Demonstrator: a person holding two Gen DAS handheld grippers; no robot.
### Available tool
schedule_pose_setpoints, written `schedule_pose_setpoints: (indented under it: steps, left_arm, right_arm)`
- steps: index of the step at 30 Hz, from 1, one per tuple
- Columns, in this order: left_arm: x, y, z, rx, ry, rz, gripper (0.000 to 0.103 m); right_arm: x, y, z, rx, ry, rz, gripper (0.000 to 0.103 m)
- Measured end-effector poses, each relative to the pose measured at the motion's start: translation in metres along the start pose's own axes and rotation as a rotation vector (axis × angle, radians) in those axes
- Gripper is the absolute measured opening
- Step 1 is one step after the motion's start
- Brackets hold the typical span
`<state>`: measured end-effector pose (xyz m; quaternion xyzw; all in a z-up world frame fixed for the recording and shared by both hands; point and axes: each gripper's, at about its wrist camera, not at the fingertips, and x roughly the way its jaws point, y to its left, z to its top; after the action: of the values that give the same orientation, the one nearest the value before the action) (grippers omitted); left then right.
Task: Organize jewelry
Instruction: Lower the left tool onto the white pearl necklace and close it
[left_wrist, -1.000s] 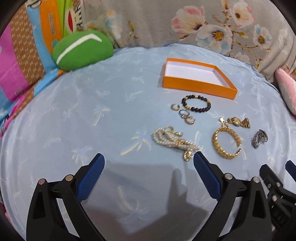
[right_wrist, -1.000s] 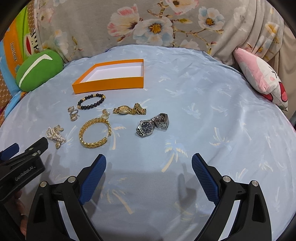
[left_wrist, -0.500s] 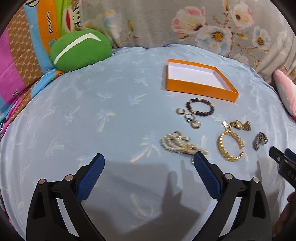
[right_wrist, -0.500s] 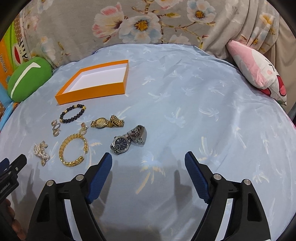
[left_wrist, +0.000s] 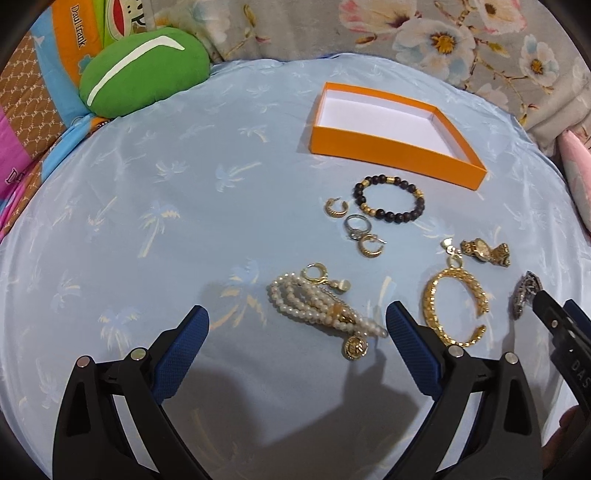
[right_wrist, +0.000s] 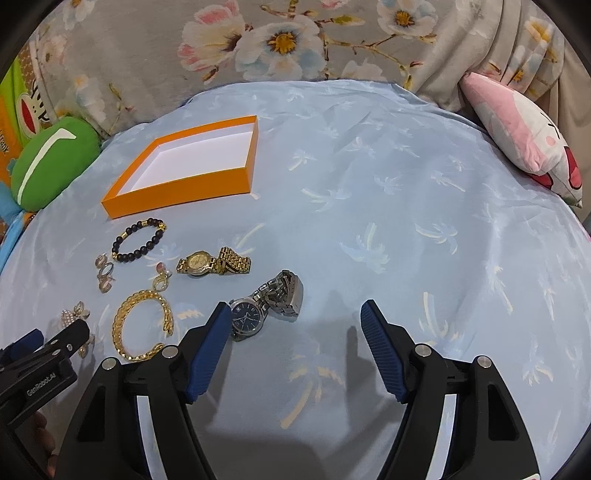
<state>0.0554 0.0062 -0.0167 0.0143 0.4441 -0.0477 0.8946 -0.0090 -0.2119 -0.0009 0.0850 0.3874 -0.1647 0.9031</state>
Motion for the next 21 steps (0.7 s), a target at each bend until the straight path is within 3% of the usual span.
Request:
schedule_pose_setpoints:
  steps: [9, 11, 13, 20, 21]
  left_arm:
    - [0.002, 0.015, -0.009, 0.009, 0.007, 0.046, 0.091]
    - [0.001, 0.016, -0.008, 0.009, 0.001, 0.044, 0.086]
    - [0.000, 0.014, -0.006, 0.022, -0.005, 0.035, 0.071]
    - [-0.004, 0.004, -0.005, 0.051, -0.013, -0.003, 0.046]
    - [-0.005, 0.004, -0.005, 0.050, -0.014, -0.010, 0.038]
  right_arm:
    - [0.002, 0.000, -0.001, -0.001, 0.005, -0.001, 0.070]
    - [0.003, -0.002, 0.000, 0.005, 0.008, -0.002, 0.070]
    - [0.005, -0.004, -0.001, 0.011, 0.014, -0.008, 0.070]
    - [0.011, -0.005, 0.002, 0.030, 0.029, 0.004, 0.070]
    - [0.012, -0.005, 0.002, 0.031, 0.033, 0.010, 0.070]
